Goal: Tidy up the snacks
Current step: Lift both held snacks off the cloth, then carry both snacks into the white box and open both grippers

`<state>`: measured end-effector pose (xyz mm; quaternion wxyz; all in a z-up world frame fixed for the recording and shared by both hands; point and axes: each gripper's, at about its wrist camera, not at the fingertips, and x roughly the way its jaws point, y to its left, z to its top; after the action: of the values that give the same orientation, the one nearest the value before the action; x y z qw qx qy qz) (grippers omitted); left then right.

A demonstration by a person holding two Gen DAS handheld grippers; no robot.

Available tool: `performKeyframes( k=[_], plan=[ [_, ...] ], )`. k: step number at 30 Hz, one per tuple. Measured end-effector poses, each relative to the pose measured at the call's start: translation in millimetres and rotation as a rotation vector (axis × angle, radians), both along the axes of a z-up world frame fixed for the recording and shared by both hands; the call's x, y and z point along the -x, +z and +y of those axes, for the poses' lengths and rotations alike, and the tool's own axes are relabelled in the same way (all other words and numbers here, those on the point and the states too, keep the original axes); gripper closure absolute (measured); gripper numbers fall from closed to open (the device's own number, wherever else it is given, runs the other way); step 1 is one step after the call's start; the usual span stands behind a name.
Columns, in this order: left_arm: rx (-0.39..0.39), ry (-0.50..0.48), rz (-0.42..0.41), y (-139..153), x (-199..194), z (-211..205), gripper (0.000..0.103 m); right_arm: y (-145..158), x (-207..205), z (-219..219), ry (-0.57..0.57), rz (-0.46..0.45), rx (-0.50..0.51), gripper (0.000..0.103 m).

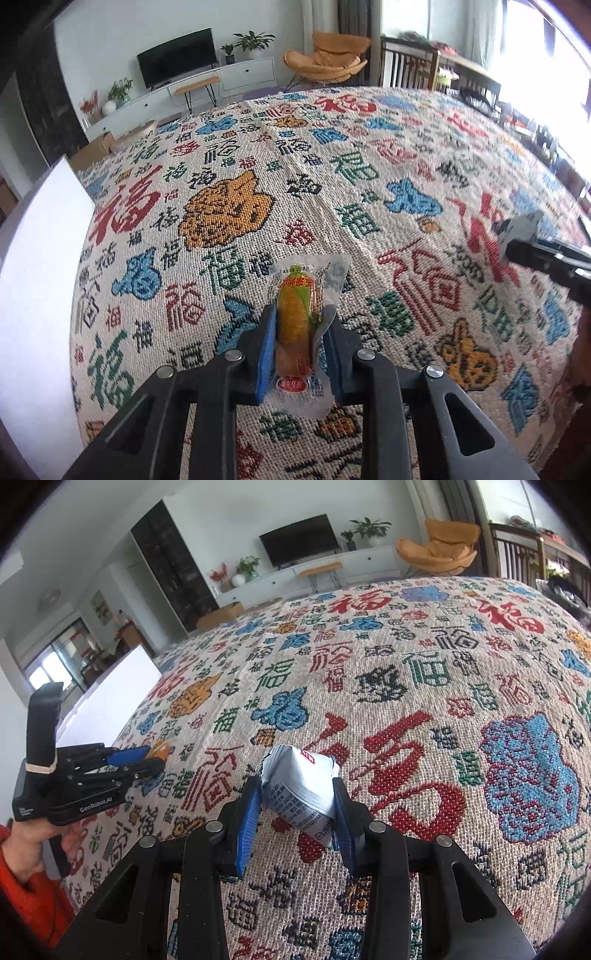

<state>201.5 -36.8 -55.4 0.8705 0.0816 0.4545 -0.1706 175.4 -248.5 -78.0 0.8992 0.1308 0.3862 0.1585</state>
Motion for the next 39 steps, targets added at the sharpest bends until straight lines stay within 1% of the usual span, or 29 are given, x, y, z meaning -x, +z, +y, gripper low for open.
performKeyframes(
  k=[4, 5, 8, 9, 10, 13, 16, 18, 20, 22, 24, 26, 29, 32, 33, 34, 35, 36, 37, 38, 39],
  plan=[
    [0.218, 0.097, 0.011, 7.5, 7.0, 39.4, 0.081, 1.5, 2.3, 0.3, -0.002, -0.014, -0.001, 0.064],
    [0.292, 0.124, 0.014, 10.4, 10.4, 52.8, 0.081, 1.2, 2.5, 0.1, -0.006, -0.012, -0.001, 0.064],
    [0.449, 0.160, 0.008, 23.0, 23.0, 79.2, 0.081, 3.7, 5.4, -1.1, -0.019, -0.015, -0.021, 0.064],
    [0.486, 0.164, -0.004, 29.7, 29.0, 86.1, 0.081, 6.6, 6.7, 0.1, -0.018, -0.017, -0.023, 0.064],
    [0.505, 0.164, -0.016, 34.6, 32.9, 89.6, 0.081, 11.0, 8.0, 2.3, -0.011, -0.023, -0.021, 0.064],
    [0.574, 0.167, -0.052, 54.0, 48.8, 105.6, 0.081, 32.3, 11.8, 21.5, 0.034, -0.070, 0.010, 0.064],
    [0.667, 0.193, -0.094, 80.7, 69.5, 134.2, 0.081, 58.1, 11.7, 51.6, 0.102, -0.090, -0.003, 0.064],
    [0.695, 0.219, -0.128, 99.9, 79.5, 158.7, 0.081, 81.7, 9.4, 80.7, 0.165, -0.105, -0.031, 0.064],
    [0.687, 0.260, -0.148, 120.8, 86.5, 189.4, 0.081, 106.9, 8.3, 114.9, 0.236, -0.138, -0.041, 0.064],
    [0.654, 0.319, -0.159, 136.2, 92.1, 223.4, 0.081, 134.9, 5.8, 157.0, 0.324, -0.174, -0.050, 0.064],
    [0.585, 0.379, -0.175, 146.1, 95.6, 255.5, 0.081, 159.6, 1.7, 204.1, 0.414, -0.194, -0.070, 0.063],
    [0.490, 0.448, -0.187, 149.0, 95.0, 285.3, 0.081, 178.2, -7.4, 254.0, 0.497, -0.189, -0.091, 0.063],
    [0.426, 0.522, -0.175, 142.8, 89.3, 318.5, 0.081, 191.0, -27.0, 326.3, 0.568, -0.169, -0.073, 0.063],
    [0.423, 0.558, -0.154, 133.7, 88.3, 338.0, 0.081, 185.4, -44.0, 384.4, 0.614, -0.107, -0.035, 0.062],
    [0.420, 0.569, -0.152, 131.2, 89.6, 340.0, 0.081, 180.7, -48.4, 399.5, 0.620, -0.082, -0.005, 0.055],
    [0.412, 0.589, -0.151, 127.9, 91.2, 341.8, 0.075, 175.5, -52.0, 408.8, 0.619, -0.061, 0.022, 0.048],
    [0.402, 0.610, -0.147, 125.0, 91.7, 344.2, 0.057, 171.1, -56.0, 416.8, 0.623, -0.041, 0.038, 0.042],
    [0.389, 0.627, -0.147, 122.8, 93.4, 343.2, 0.044, 168.1, -59.5, 421.8, 0.621, -0.028, 0.047, 0.037],
    [0.360, 0.652, -0.163, 121.6, 95.5, 342.6, 0.019, 166.5, -60.6, 420.8, 0.612, -0.026, 0.051, 0.037],
    [0.319, 0.675, -0.193, 121.6, 98.4, 340.5, 0.008, 166.4, -62.5, 419.5, 0.604, -0.026, 0.052, 0.037],
    [0.276, 0.694, -0.222, 121.7, 101.9, 338.6, 0.007, 167.4, -62.5, 415.6, 0.596, -0.027, 0.049, 0.036]
  ],
)
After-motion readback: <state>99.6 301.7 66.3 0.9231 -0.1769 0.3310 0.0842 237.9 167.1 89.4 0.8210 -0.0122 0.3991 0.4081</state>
